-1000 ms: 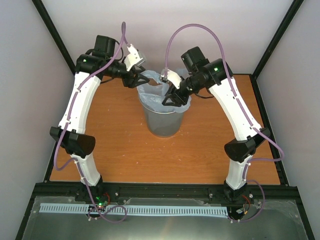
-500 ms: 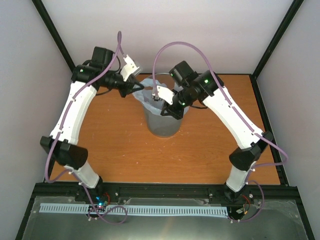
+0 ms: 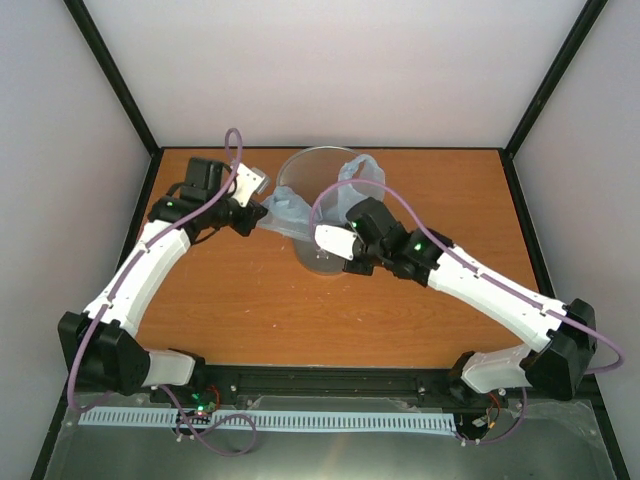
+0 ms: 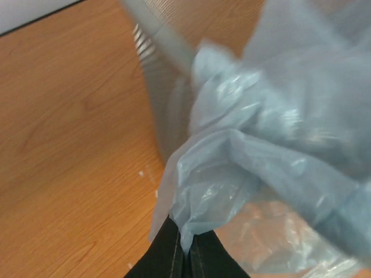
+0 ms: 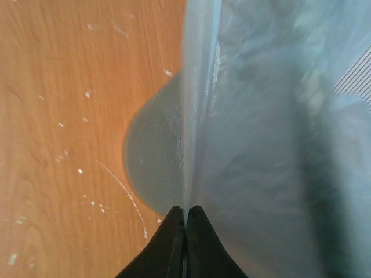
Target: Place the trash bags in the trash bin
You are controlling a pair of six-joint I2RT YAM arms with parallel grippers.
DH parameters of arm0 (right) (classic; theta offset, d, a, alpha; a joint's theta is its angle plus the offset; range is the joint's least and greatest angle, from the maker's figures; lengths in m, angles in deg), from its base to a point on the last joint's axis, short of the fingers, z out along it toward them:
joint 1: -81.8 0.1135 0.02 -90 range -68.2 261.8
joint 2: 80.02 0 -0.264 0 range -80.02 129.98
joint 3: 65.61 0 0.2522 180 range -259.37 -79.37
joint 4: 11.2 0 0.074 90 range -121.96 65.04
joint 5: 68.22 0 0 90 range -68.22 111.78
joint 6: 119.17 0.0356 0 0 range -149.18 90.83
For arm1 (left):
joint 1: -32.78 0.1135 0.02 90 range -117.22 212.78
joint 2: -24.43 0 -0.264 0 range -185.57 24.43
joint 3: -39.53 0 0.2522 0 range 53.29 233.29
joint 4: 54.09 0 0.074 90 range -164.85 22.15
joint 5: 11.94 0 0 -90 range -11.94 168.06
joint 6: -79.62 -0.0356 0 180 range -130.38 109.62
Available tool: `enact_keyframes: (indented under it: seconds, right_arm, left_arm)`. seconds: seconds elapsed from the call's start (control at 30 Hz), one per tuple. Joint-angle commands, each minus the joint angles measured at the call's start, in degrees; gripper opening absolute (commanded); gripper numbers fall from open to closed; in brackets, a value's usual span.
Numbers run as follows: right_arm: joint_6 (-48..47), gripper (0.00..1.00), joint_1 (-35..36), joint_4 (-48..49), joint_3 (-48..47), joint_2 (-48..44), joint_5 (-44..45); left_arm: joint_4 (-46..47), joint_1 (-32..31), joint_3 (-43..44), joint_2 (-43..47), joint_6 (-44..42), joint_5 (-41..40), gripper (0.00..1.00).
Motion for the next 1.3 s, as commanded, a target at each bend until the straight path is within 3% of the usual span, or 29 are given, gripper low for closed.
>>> enact_keyframes:
  seconds: [0.0, 0.1, 0.23, 0.3, 0.37, 0.43, 0.57, 0.67, 0.9, 1.03, 1.27]
  right_arm:
    - [-4.85, 0.04, 0.43, 18.24, 10.56, -3.23, 8.28]
    - [-5.91, 0.05, 0.42, 22.72, 16.23, -4.18, 10.26]
    - [-4.24, 0.14, 0.41, 19.74, 16.93, -4.95, 9.55]
    - [-2.73, 0.20, 0.38, 14.23, 14.12, -5.56, 6.55]
    - [0.64, 0.26, 0.42, 8.51, 8.89, -6.33, 3.94]
    - [4.65, 0.30, 0.42, 1.72, 3.33, -6.84, 0.66]
    - [10.87, 0.38, 0.43, -9.93, -5.17, -8.71, -4.62]
    - [13.95, 0.43, 0.37, -14.68, -8.26, -11.47, -6.34]
    - [20.84, 0.57, 0.23, -13.02, -14.87, -12.37, 0.53]
    - [26.29, 0.65, -1.17, -14.36, -20.95, -6.34, -3.38]
    - [34.83, 0.70, -7.85, -15.39, -26.90, 1.68, -8.47]
  left_arm:
    - [13.38, 0.38, -4.74, 0.80, 6.69, -8.20, 0.01]
    - [15.35, 0.46, -6.68, -0.37, 10.34, -6.66, 0.01]
    - [14.36, 1.59, -6.93, -1.07, 11.67, -6.27, 0.03]
    - [12.99, 2.87, -6.39, -0.54, 10.48, -5.90, 0.16]
    - [11.04, 4.91, -5.73, 0.45, 7.77, -1.42, 0.42]
    - [8.35, 6.50, -5.39, 1.88, 4.07, 4.30, 0.59]
    - [2.72, 7.16, -6.81, 7.42, -8.38, 11.08, 0.72]
    - [0.17, 7.16, -7.41, 13.03, -16.54, 11.32, 0.86]
    - [-4.04, 7.16, 0.58, 14.10, -25.81, 10.47, 0.95]
    - [-7.53, 6.25, 8.29, 10.70, -31.92, 15.90, 0.97]
    - [-18.26, -1.58, 18.15, 2.69, -45.31, 12.47, 0.96]
